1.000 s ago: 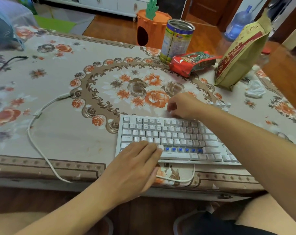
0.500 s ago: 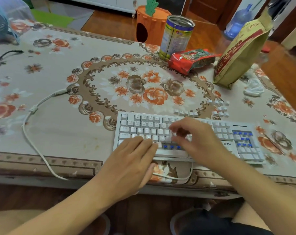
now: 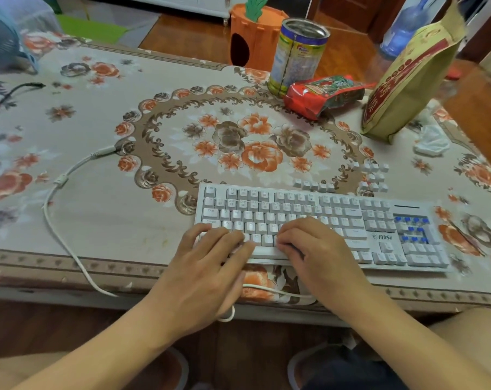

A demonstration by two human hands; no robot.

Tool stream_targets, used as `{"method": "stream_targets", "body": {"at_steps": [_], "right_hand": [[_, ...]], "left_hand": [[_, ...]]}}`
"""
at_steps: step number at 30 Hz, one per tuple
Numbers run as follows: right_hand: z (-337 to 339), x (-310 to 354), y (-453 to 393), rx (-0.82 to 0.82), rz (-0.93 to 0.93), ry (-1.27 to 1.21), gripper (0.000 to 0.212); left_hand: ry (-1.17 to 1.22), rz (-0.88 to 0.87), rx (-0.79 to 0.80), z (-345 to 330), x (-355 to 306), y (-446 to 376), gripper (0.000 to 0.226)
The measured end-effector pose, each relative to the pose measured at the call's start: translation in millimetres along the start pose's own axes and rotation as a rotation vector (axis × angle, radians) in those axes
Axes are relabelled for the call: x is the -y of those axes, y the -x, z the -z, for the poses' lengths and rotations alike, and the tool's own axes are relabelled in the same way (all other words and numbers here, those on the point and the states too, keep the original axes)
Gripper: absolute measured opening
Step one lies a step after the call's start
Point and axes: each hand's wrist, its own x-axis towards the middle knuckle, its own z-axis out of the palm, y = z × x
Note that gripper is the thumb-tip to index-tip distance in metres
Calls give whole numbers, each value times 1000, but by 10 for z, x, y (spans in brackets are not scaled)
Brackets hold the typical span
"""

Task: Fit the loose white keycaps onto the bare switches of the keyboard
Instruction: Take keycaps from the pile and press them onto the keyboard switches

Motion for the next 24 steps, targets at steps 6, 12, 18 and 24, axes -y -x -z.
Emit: {"method": "stream_targets", "body": {"at_steps": [6,12,18,24], "right_hand": [[-25,-13,63,-8,40,97,12],[3,62,101,10,37,100,18],[-45,53,40,-2,18,108,17],[-196,46,-33,-113,-8,42,23]], "left_hand": [[29,-13,-13,-13,3,53,44],[45,-17,-21,-13,2,47,44],[50,-24,-3,-23,-14,15,43],[72,-2,-14,-59,-29,-17,42]]}}
